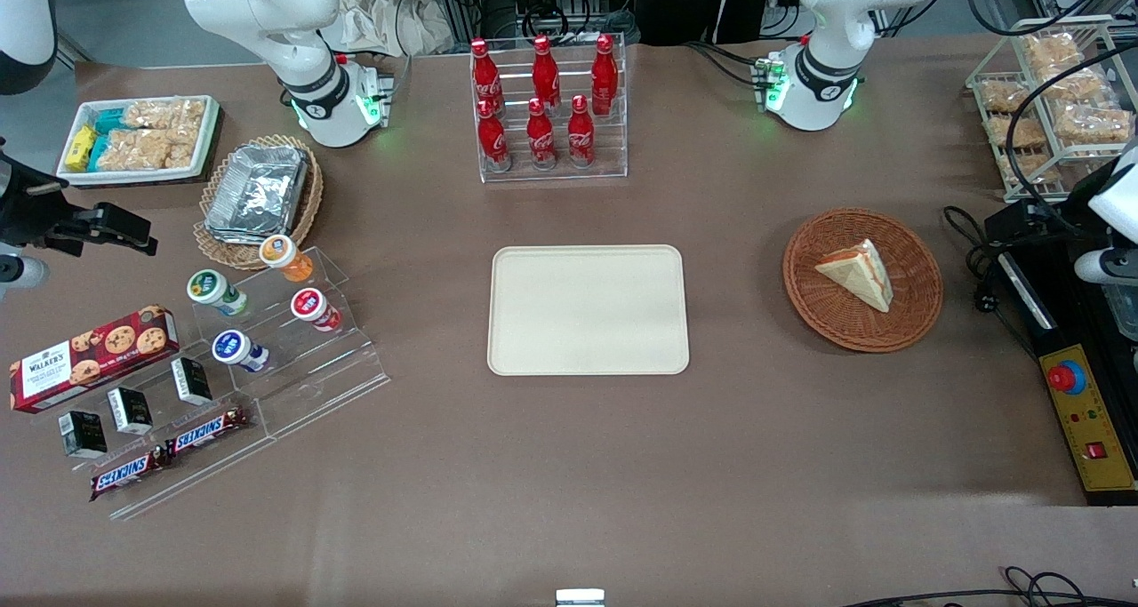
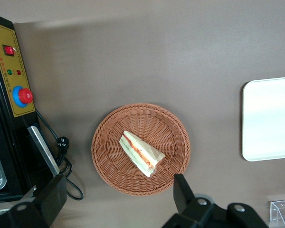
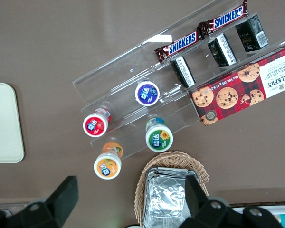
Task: Place sandwich from basket to tray
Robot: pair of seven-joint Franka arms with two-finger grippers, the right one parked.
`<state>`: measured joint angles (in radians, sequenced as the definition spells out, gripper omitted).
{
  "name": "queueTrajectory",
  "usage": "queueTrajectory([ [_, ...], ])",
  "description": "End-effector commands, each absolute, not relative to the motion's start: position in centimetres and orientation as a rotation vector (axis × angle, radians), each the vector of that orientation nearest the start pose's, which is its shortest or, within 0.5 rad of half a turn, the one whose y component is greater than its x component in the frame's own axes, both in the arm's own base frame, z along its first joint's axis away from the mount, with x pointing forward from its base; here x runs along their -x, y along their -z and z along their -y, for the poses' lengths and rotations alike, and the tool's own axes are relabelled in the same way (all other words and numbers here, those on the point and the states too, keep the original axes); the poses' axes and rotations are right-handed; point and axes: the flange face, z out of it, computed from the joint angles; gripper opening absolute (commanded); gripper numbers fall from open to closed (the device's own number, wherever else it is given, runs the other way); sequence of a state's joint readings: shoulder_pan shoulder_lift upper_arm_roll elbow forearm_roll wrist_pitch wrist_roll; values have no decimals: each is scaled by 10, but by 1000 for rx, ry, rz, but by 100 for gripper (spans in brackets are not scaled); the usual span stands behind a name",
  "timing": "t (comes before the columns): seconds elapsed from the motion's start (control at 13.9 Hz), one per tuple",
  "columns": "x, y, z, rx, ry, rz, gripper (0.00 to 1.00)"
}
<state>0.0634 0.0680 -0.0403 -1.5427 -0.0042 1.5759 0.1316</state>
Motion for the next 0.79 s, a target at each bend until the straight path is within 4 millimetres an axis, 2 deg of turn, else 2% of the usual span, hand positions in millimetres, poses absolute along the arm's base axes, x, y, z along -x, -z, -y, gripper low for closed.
queueTrajectory([
  [0.0, -577, -602, -14, 3145, -52, -169, 100],
  [0.43, -579, -600, -10, 3145, -57, -179, 100],
  [0.72, -577, -597, -16, 3147, -79, -157, 100],
])
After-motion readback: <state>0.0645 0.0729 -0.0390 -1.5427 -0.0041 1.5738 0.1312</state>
